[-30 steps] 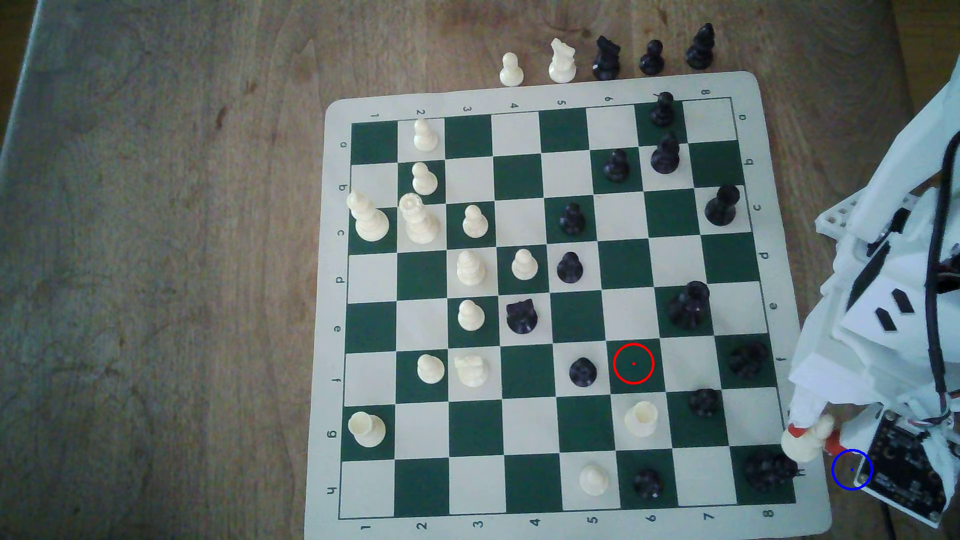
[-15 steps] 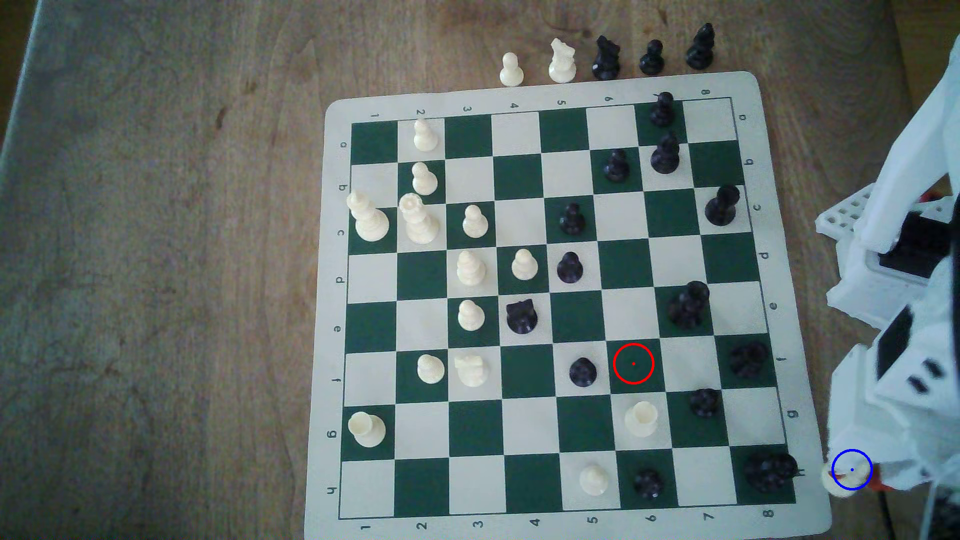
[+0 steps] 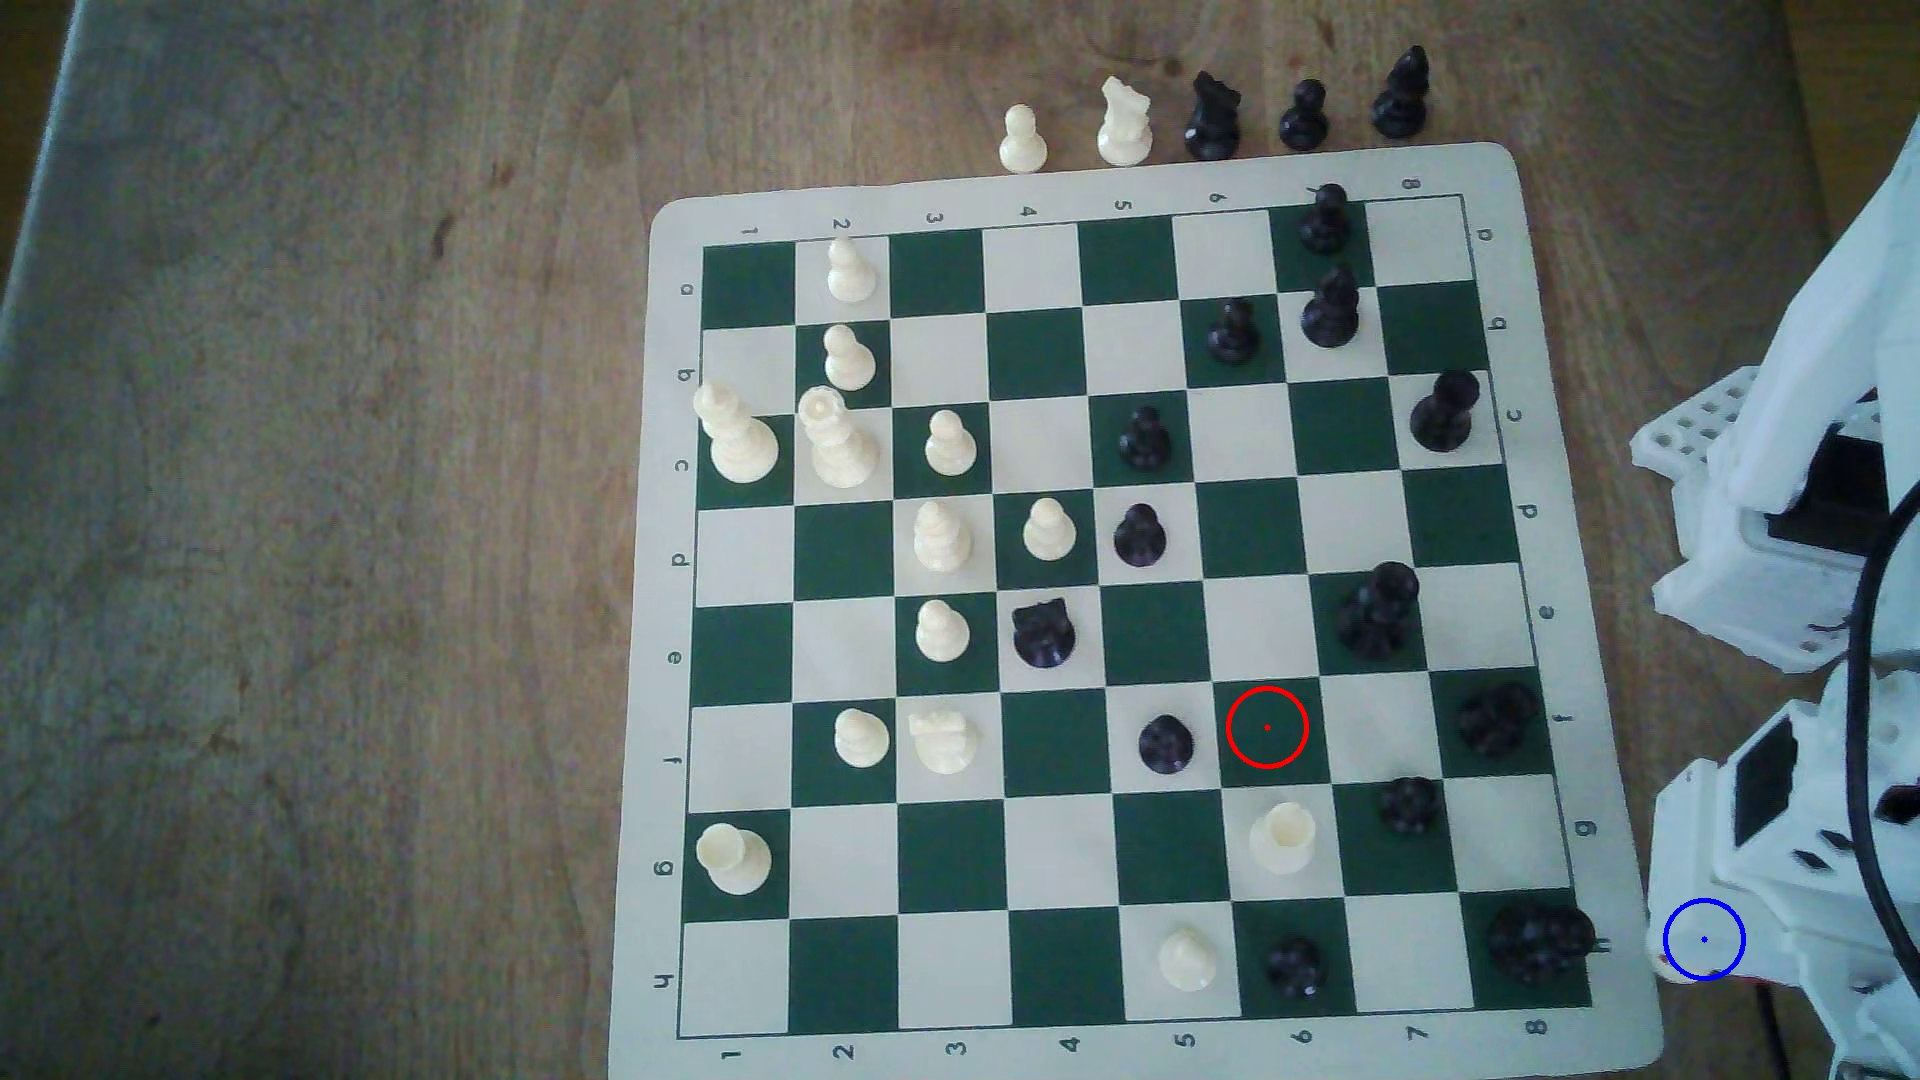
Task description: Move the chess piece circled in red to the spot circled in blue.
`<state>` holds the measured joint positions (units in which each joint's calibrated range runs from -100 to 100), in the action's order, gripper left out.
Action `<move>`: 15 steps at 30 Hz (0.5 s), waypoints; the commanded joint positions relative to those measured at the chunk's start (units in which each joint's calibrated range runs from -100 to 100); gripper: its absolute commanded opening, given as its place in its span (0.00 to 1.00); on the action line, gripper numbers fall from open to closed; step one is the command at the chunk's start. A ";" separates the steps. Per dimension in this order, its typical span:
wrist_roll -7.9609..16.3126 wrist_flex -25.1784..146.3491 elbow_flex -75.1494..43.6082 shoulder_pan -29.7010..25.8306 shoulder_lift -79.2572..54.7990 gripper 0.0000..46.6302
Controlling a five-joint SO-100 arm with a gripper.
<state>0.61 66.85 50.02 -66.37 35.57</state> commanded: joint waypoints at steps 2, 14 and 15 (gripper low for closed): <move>0.78 -1.91 -0.07 -0.62 -1.36 0.01; 0.93 -3.38 0.93 -3.67 -4.75 0.01; 0.98 -3.38 0.84 -3.98 -5.43 0.01</move>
<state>1.39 63.90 52.73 -69.17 31.29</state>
